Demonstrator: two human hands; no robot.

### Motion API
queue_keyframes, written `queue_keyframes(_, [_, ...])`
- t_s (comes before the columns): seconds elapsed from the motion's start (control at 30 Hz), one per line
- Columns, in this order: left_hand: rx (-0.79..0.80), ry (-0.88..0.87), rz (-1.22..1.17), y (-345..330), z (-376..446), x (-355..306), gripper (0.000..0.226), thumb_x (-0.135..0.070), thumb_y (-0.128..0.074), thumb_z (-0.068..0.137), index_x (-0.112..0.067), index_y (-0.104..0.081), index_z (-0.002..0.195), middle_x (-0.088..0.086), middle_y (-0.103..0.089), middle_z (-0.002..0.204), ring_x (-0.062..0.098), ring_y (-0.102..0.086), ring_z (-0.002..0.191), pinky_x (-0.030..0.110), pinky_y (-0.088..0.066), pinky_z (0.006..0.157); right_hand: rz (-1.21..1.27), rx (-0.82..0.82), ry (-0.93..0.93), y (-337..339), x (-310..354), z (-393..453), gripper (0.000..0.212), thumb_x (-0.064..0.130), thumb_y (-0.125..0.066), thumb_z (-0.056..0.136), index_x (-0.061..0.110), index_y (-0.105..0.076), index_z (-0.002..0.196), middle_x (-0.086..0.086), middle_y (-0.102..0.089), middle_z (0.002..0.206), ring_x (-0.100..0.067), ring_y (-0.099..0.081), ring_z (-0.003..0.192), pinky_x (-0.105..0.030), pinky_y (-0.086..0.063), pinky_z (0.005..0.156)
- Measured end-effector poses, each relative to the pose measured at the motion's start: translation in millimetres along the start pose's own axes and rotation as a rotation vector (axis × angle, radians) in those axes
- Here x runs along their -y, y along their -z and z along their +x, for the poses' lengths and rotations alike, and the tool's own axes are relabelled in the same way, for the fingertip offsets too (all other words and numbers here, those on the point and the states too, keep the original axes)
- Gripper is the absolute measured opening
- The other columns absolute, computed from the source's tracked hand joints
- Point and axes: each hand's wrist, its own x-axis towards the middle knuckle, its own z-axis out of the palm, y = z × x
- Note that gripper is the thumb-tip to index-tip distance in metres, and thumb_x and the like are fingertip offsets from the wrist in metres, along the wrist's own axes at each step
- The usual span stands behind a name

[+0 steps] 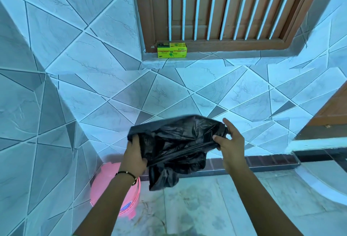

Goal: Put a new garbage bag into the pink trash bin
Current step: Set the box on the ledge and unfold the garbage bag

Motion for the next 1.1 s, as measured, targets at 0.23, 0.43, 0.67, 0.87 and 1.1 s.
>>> queue_keyframes(0.23, [0.062,-0.191,0.033,17,-7,3,0.079,0.005,-0.051,0.077,-0.011,-0.016,0.147,0.019,-0.050,0.123,0.036,-0.053,0.110,0.032,-0.044,0.088,-0.710,-0.078,0.337,19,-11,21,0.059,-0.013,-0.041,0.076,0.021,-0.051,0.123,-0.005,-0.053,0.096,-0.022,-0.049,0.071,-0.029,-0.038,0.065])
queue_keyframes(0.43, [-0.017,-0.300,0.035,30,-5,-9,0.063,0.009,-0.049,0.073,-0.009,-0.038,0.133,0.017,-0.057,0.101,0.036,-0.056,0.089,0.031,-0.042,0.069,-1.175,0.362,-0.022,34,-27,39,0.048,-0.006,-0.053,0.079,0.011,-0.055,0.124,-0.013,-0.059,0.120,-0.021,-0.055,0.096,-0.023,-0.043,0.077])
queue_keyframes(0.67, [0.005,-0.314,0.051,23,-1,-5,0.055,0.006,-0.048,0.074,-0.009,-0.041,0.127,0.012,-0.055,0.096,0.034,-0.056,0.080,0.035,-0.047,0.066,-0.990,0.375,-0.097,20,-38,32,0.026,0.006,-0.059,0.076,0.014,-0.052,0.052,0.004,-0.048,0.048,-0.020,-0.045,0.052,-0.023,-0.034,0.051])
queue_keyframes(0.87, [0.105,-0.205,0.434,22,6,27,0.070,0.002,-0.046,0.081,-0.024,-0.025,0.143,-0.005,-0.004,0.159,0.034,-0.063,0.094,0.038,-0.053,0.071,-1.016,0.101,-0.075,30,-25,50,0.022,0.011,-0.053,0.071,0.009,-0.044,0.051,-0.010,-0.047,0.053,-0.027,-0.045,0.056,-0.027,-0.032,0.052])
queue_keyframes(1.1, [0.087,-0.120,0.741,30,3,53,0.072,0.001,-0.036,0.088,-0.043,-0.020,0.143,-0.010,-0.017,0.157,0.024,-0.054,0.109,0.035,-0.053,0.075,-0.921,-0.041,0.054,38,-20,61,0.020,0.000,-0.053,0.074,0.005,-0.046,0.056,-0.013,-0.053,0.054,-0.032,-0.060,0.056,-0.031,-0.049,0.053])
